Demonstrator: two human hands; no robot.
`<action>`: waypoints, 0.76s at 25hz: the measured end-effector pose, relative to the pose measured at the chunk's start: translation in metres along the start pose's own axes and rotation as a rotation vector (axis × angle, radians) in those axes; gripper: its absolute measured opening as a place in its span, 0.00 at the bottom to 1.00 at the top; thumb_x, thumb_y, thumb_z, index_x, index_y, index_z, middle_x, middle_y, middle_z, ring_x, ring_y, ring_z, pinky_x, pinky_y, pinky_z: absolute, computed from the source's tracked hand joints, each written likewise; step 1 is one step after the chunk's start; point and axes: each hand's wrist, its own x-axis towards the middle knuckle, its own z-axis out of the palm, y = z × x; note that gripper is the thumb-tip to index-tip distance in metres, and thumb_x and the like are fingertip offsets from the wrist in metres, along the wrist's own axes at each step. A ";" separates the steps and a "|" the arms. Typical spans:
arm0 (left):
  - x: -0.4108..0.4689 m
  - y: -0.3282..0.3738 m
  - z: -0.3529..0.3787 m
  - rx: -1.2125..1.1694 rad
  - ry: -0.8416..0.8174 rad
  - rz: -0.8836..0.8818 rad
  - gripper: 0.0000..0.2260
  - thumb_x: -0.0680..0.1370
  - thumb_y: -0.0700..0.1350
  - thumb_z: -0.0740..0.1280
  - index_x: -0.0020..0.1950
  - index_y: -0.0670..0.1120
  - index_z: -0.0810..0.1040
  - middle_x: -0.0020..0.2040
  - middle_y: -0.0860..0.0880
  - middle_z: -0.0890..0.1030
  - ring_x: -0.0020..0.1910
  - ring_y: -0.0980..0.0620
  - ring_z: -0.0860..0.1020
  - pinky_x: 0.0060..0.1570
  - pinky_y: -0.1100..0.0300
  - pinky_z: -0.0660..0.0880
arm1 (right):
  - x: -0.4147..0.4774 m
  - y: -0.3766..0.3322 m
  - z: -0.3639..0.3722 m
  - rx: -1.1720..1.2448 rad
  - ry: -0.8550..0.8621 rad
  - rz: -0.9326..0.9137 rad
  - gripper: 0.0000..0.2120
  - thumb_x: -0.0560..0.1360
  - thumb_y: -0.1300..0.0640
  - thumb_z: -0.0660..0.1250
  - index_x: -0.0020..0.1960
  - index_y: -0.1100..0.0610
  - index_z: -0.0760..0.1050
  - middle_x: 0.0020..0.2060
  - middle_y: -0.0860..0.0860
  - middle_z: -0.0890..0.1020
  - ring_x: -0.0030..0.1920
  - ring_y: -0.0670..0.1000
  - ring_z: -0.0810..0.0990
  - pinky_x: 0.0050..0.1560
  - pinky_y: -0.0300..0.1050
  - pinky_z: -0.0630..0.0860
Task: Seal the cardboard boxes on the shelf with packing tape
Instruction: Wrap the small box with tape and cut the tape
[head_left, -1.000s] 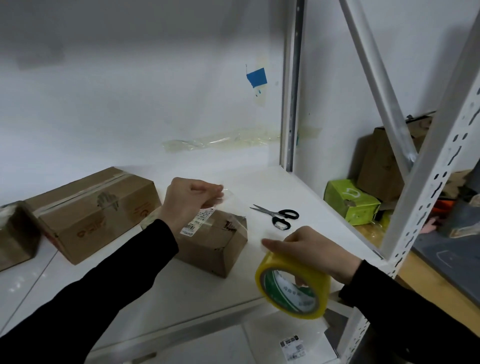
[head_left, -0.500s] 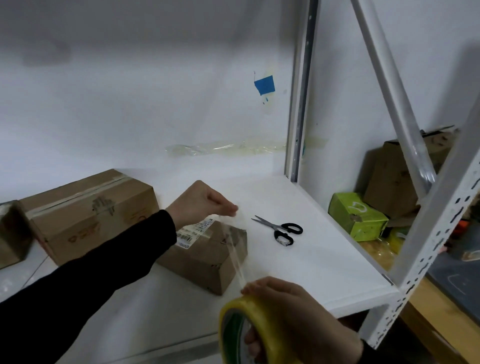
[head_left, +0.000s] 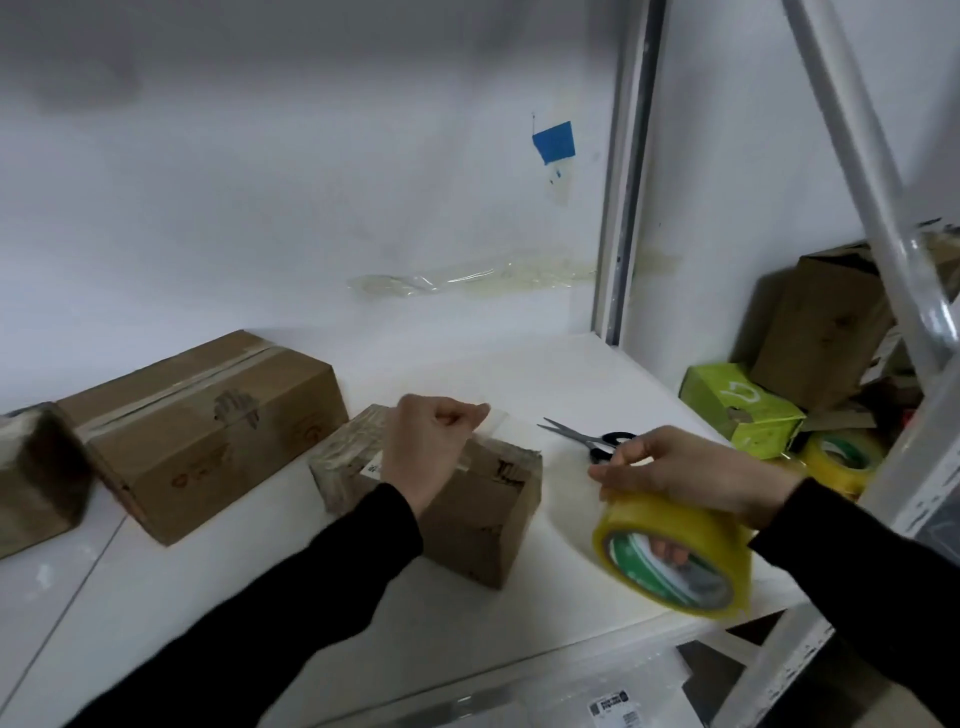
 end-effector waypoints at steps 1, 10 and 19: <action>-0.003 -0.001 0.003 -0.008 0.038 -0.016 0.09 0.72 0.46 0.72 0.45 0.40 0.85 0.42 0.49 0.85 0.39 0.58 0.81 0.43 0.69 0.76 | 0.006 -0.004 -0.002 -0.086 0.004 0.003 0.13 0.73 0.52 0.69 0.40 0.62 0.78 0.27 0.60 0.79 0.22 0.53 0.76 0.25 0.40 0.77; 0.007 -0.036 0.011 0.091 0.041 -0.105 0.07 0.67 0.47 0.76 0.38 0.44 0.85 0.52 0.40 0.83 0.60 0.52 0.78 0.61 0.53 0.73 | 0.041 -0.015 -0.003 -0.460 0.045 0.098 0.17 0.72 0.45 0.69 0.34 0.57 0.79 0.21 0.51 0.77 0.18 0.47 0.75 0.20 0.35 0.73; 0.009 -0.035 0.010 0.079 0.060 -0.165 0.08 0.69 0.48 0.75 0.36 0.44 0.85 0.46 0.45 0.85 0.51 0.52 0.81 0.54 0.54 0.76 | 0.050 -0.017 -0.004 -0.493 0.007 0.148 0.17 0.72 0.44 0.68 0.34 0.57 0.80 0.25 0.53 0.80 0.21 0.51 0.78 0.24 0.39 0.75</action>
